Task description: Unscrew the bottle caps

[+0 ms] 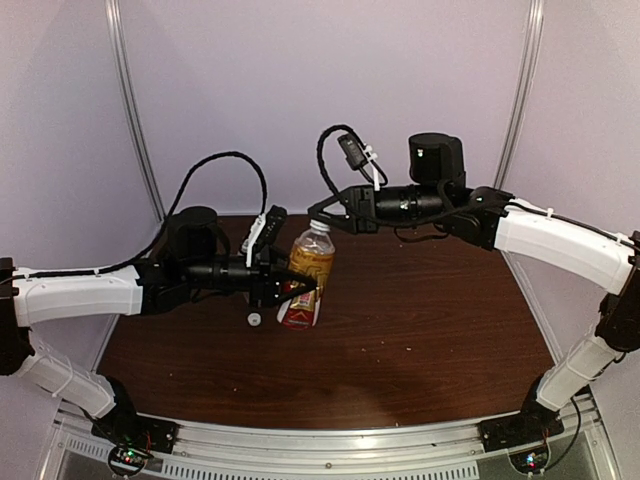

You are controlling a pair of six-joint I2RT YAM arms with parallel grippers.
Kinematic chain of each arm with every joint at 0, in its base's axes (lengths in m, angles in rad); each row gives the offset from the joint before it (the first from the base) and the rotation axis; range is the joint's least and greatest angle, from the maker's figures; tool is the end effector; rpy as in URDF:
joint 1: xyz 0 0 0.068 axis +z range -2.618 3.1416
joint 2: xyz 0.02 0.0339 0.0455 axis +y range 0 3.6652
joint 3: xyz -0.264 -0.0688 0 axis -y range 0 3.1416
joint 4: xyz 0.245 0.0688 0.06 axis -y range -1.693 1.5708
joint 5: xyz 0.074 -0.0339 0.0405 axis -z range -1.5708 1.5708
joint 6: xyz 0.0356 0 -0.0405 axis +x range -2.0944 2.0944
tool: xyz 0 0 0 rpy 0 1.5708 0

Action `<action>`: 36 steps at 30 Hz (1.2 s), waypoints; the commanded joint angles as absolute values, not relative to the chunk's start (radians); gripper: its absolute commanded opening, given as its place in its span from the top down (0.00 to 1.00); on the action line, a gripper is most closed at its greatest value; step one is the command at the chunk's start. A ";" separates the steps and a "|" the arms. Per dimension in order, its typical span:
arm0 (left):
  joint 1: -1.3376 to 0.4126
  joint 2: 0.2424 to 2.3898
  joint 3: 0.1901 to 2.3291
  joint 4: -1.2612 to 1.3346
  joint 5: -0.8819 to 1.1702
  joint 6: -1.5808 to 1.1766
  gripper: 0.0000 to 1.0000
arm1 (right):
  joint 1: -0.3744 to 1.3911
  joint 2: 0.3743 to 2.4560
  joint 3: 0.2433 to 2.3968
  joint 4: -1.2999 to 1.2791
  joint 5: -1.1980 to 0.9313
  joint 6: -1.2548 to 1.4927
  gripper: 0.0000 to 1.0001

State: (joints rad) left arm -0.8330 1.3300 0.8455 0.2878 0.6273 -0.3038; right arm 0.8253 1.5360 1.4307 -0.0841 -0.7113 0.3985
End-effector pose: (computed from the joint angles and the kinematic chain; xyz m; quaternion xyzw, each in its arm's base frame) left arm 0.1881 -0.2380 0.2888 0.3812 0.6586 -0.5258 0.3801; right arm 0.2271 0.2802 0.3922 -0.3698 0.6592 0.5627 0.3347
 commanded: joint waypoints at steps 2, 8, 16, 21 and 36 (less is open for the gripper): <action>-0.831 1.324 0.883 0.321 0.607 -0.285 0.67 | 0.831 1.541 1.416 -0.042 -0.741 0.410 0.67; -0.831 1.323 0.882 0.318 0.603 -0.285 0.68 | 0.831 1.542 1.408 -0.040 -0.737 0.408 0.63; -0.831 1.319 0.874 0.319 0.597 -0.286 0.68 | 0.831 1.542 1.402 -0.038 -0.745 0.402 0.70; -0.831 1.321 0.873 0.323 0.598 -0.287 0.68 | 0.831 1.541 1.409 -0.041 -0.759 0.365 0.77; -0.831 1.309 0.813 0.597 0.907 -0.418 0.67 | 0.810 1.599 1.462 -0.043 -1.245 -0.025 0.76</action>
State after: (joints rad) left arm -0.8330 1.3296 0.8246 0.3786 0.7723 -0.3275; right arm 0.8013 1.5513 1.4273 -0.0261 -1.0321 0.1207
